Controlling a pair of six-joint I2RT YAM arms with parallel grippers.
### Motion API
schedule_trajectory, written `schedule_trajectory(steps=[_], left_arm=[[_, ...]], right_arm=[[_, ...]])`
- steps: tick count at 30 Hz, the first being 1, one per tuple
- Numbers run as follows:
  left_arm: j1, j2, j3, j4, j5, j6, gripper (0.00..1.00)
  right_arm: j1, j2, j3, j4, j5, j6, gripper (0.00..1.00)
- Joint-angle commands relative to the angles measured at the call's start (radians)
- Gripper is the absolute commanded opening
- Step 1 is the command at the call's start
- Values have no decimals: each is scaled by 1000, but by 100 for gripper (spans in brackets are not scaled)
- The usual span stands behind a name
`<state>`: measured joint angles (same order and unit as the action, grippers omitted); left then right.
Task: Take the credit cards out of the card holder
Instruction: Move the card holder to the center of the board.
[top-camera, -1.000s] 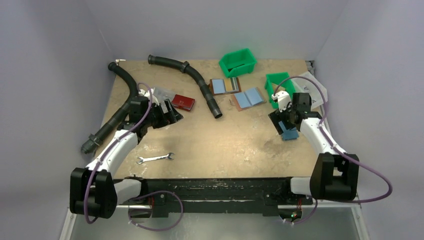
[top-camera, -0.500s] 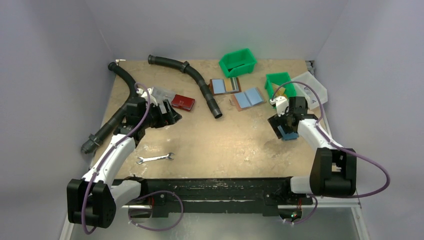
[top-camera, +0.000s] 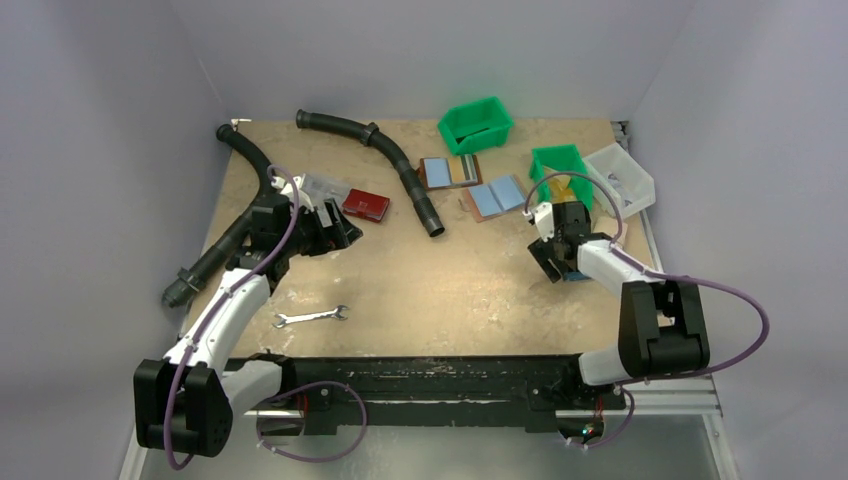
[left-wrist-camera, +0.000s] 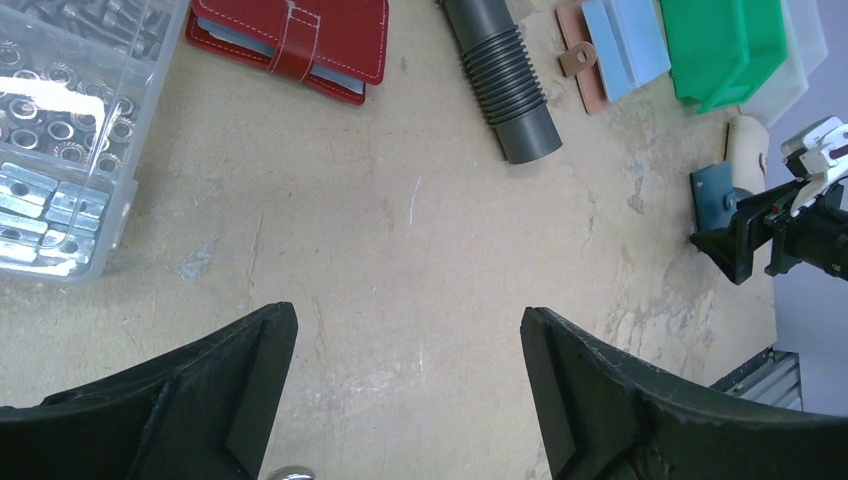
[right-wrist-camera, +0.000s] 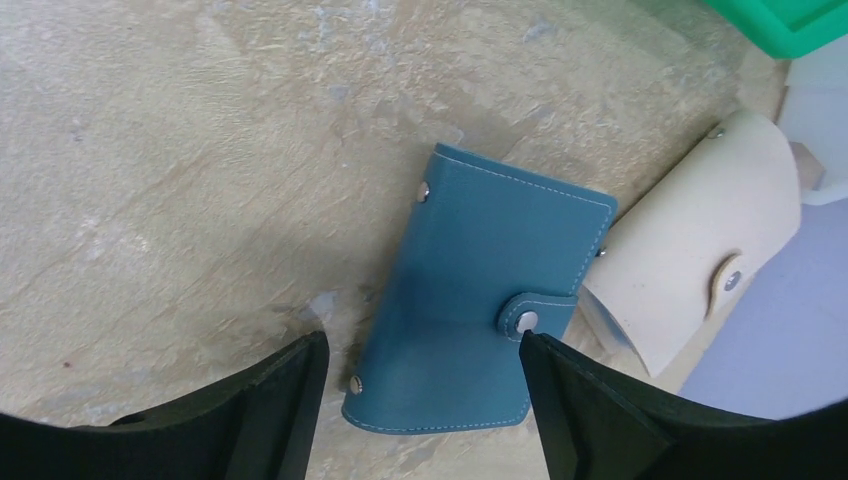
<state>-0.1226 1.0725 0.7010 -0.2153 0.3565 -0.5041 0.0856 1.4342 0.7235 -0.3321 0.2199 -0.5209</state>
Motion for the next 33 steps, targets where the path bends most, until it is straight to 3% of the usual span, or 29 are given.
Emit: schedule_trajectory(steps=[1,6,11,24,29,33], left_arm=[[8,-17,5,17,12,15,89],[8,-15,5,14,10,16,89],[8,-16,5,14,10,17,89],[7,-9,3,19,27,21,89],[8,11,-2,51,86,15,89],[8,35,-17,100,157,-4,89]], right_arm=[[25,13,-22,66,121,13,79],[38,-27,-34,58,132,12,76],[44,-26,-59,44,149,26,63],[69,-40,-69,-21,68,31,2],[128,-114,-21,-109,-130,7,0],[265,-113,56,-158,-293,1,0]])
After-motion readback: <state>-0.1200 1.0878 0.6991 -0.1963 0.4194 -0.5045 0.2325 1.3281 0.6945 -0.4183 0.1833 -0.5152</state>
